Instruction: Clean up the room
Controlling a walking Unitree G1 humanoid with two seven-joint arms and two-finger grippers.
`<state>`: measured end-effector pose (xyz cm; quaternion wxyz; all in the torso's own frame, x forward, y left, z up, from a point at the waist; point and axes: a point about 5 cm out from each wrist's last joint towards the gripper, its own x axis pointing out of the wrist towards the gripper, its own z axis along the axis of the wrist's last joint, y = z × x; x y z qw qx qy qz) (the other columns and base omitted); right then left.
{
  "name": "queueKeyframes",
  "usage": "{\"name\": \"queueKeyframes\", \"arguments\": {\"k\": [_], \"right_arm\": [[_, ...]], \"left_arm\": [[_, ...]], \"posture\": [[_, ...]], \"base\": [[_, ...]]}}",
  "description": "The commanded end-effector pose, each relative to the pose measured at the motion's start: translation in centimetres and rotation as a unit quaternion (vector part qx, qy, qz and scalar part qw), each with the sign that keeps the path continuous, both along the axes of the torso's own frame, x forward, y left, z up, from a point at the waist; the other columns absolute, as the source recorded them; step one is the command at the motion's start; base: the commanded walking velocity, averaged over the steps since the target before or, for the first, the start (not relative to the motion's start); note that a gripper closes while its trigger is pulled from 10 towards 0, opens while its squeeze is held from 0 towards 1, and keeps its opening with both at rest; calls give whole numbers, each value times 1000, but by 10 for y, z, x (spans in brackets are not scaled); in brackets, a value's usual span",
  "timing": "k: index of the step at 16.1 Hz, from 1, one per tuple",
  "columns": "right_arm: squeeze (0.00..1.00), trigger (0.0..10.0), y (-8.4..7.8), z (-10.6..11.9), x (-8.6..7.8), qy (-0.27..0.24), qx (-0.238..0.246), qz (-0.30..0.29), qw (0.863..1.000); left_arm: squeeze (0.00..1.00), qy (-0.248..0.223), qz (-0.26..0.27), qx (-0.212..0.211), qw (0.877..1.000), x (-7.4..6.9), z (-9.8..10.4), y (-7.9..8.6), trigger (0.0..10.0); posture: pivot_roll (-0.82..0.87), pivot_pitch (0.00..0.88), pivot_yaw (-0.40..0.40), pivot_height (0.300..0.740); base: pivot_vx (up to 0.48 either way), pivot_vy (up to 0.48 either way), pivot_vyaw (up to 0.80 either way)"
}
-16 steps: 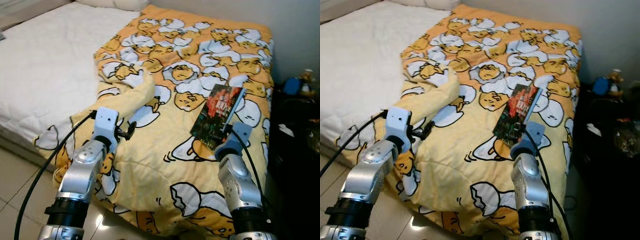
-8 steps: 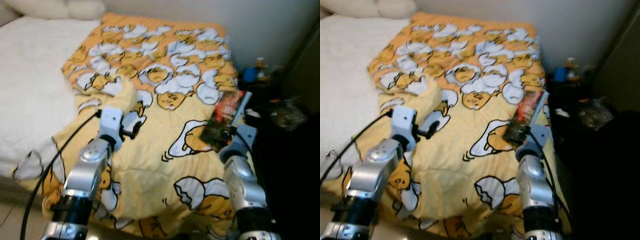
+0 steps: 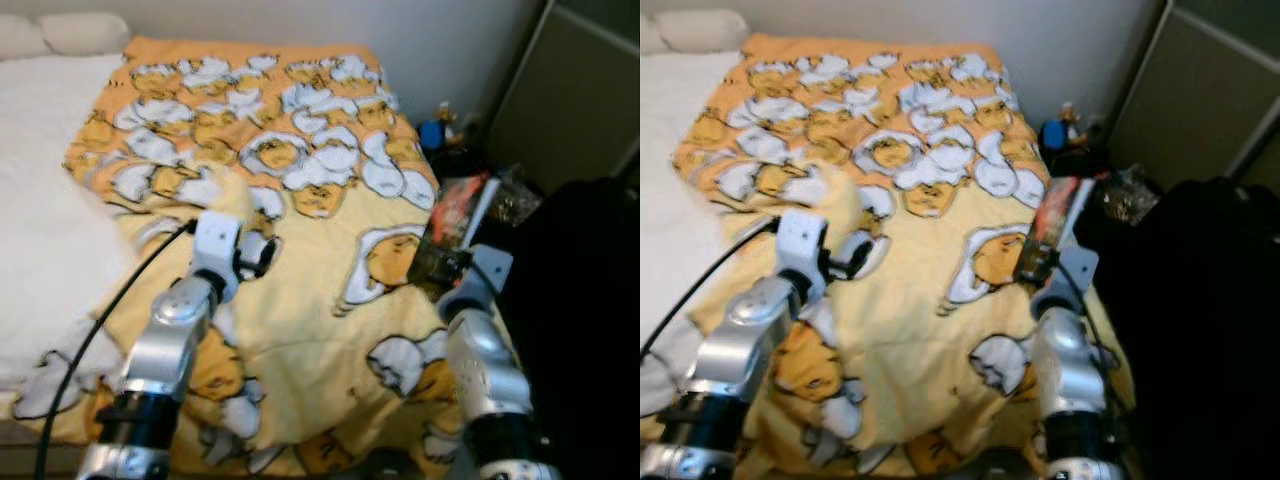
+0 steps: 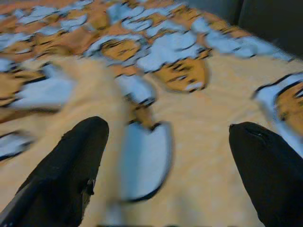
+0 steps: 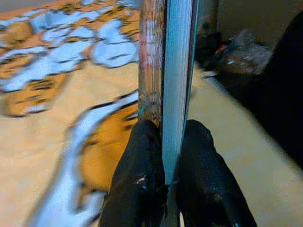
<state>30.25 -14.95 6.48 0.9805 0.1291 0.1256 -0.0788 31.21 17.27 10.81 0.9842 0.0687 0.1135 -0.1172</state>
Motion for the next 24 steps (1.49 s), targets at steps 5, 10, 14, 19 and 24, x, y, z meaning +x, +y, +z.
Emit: {"name": "queueKeyframes", "arguments": {"k": [5, 10, 14, 19, 24], "right_arm": [[0, 10000, -2, 14, 8, -32, -6, 2, 999], [0, 10000, -3, 13, 7, -29, -4, 4, 1000], [0, 10000, -3, 11, 6, -26, -4, 6, 1000], [0, 10000, -2, 10, 4, -27, -7, 11, 1000], [0, 10000, -2, 10, 4, -29, -10, 13, 999]], "left_arm": [[0, -8, 7, 4, 1000, 3, 4, -1, 10000], [0, -9, 7, 9, 1000, 3, 4, -1, 10000], [0, -8, 6, 9, 1000, 2, 3, -2, 10000], [0, -9, 5, 9, 1000, 1, 3, -3, 10000], [0, -9, 2, 8, 1000, 1, 2, -4, 10000]], "posture": [[-34, 0, 0, 740], [-30, 0, -5, 740], [-29, 0, -8, 740], [-28, 0, -12, 740], [-26, 0, -17, 740]], "base": [[0, 293, 0], [0, 304, 0], [0, 351, -616], [0, 354, 0], [0, 356, 0]]}}
